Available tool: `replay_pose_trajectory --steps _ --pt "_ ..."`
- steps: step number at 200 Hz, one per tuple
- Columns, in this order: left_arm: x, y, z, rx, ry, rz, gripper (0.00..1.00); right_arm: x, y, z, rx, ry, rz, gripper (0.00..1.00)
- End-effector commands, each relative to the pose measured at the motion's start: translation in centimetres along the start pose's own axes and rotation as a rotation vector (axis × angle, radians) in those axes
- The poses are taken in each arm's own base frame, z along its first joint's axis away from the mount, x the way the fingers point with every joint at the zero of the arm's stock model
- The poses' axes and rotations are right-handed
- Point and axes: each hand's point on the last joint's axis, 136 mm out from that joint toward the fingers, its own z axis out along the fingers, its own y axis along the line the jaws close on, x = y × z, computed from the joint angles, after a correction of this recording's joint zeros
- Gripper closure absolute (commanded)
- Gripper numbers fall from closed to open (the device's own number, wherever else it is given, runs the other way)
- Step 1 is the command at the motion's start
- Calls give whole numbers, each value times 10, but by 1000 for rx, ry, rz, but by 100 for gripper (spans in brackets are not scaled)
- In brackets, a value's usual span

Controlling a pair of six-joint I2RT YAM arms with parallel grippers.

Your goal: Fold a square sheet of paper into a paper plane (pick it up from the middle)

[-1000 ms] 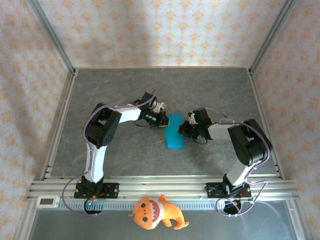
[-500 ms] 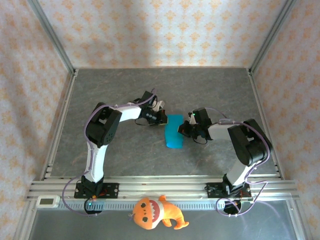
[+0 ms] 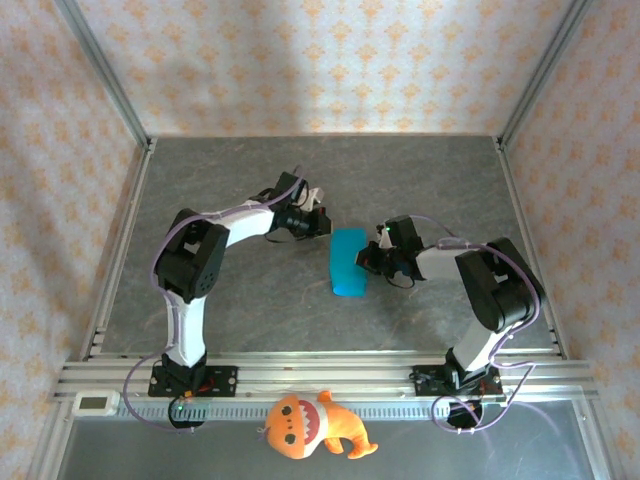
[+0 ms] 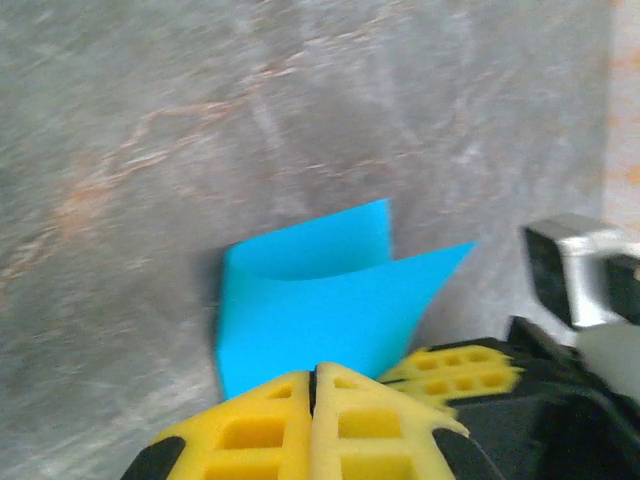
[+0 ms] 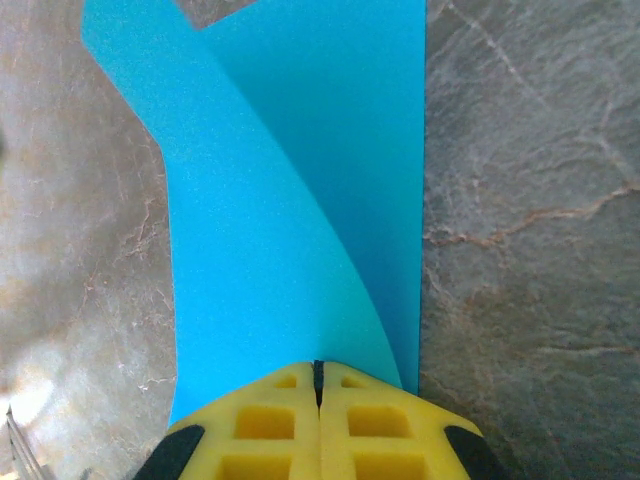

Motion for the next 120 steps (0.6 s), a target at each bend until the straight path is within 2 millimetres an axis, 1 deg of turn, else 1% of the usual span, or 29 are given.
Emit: replay_pose_trajectory --steps 1,14,45,83,96,120 --pt "5 -21 2 81 25 34 100 45 -81 0 293 105 124 100" --pt "9 -21 10 95 59 37 100 44 -79 1 289 104 122 100" --pt "14 -13 29 73 101 40 100 43 -78 0 285 100 123 100" --pt "11 -5 40 67 101 29 100 44 -79 0 288 103 124 100" --pt "11 3 44 40 104 25 100 43 -79 0 288 101 125 100" --pt "10 24 51 -20 102 10 100 45 -81 1 290 108 127 100"
